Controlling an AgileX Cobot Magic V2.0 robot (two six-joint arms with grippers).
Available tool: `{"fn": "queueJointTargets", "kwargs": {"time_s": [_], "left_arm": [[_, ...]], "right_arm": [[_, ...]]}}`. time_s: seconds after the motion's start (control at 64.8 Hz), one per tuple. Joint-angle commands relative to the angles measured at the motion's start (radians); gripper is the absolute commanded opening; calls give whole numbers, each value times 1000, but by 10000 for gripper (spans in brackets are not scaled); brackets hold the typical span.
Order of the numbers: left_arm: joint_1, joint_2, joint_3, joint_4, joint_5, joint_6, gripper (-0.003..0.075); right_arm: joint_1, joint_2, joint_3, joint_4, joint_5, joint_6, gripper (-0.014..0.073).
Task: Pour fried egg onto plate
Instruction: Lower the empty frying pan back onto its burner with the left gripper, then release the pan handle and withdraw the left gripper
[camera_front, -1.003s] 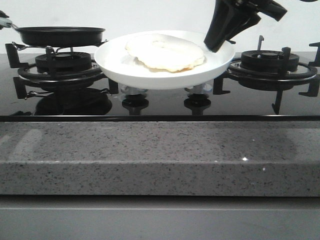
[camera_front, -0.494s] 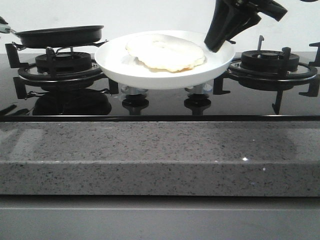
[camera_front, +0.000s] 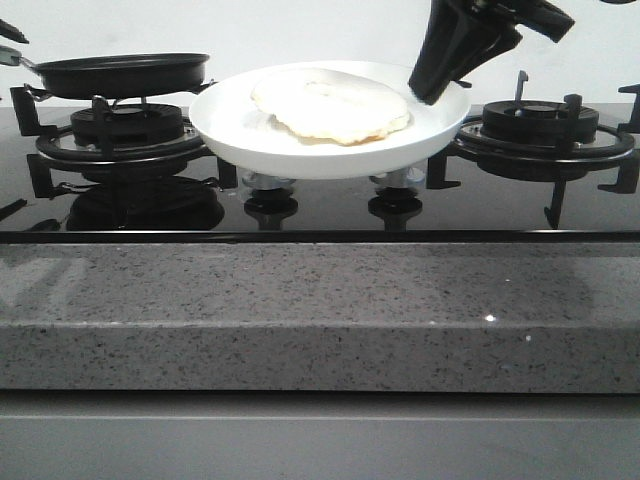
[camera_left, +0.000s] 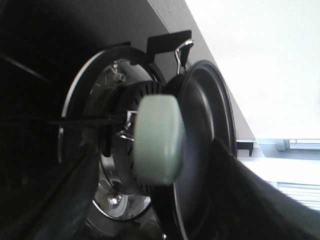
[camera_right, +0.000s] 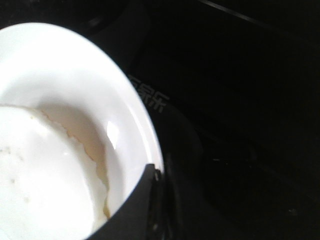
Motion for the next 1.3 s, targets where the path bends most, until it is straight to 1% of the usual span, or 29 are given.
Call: {"fn": "queueJointTargets", "kwargs": {"time_s": [0.0,0.201,0.309,0.417,0.633,0.71,0.787,0.88,0.988,1.204,1.281], "left_arm": [[4,-53,-27,-56,58,2,463],[4,-53,-27,-52,115,6,463],[4,-53,-27,-50,143,8,435],[4,-55,-27,-36,143,12,351],[4,-63,-27,-23,143,12,114],[4,-72,-27,-21,143,14,56],[4,-83,-27,-15,143,14,19],[4,-101,-27,3,143,14,1],[4,-129,-27,32,128,14,0],[4,-210,-27,160,108,20,-20],[4,-248,-20,176,100,22,-20]], "right_arm": [[-2,-55,-28,44,-40,-3,-57],[-2,-55,-28,44,-40,-3,-57],[-2,-55,-28,44,-40,-3,-57],[-2,-55,-28,44,-40,-3,-57],[-2,-55,-28,44,-40,-3,-57],[-2,-55,-28,44,-40,-3,-57],[-2,-55,-28,44,-40,-3,-57],[-2,-55,-28,44,-40,-3,-57],[-2,-55,-28,44,-40,-3,-57],[-2,-55,-28,44,-40,-3,-57],[-2,-55,-28,44,-40,-3,-57]]}}
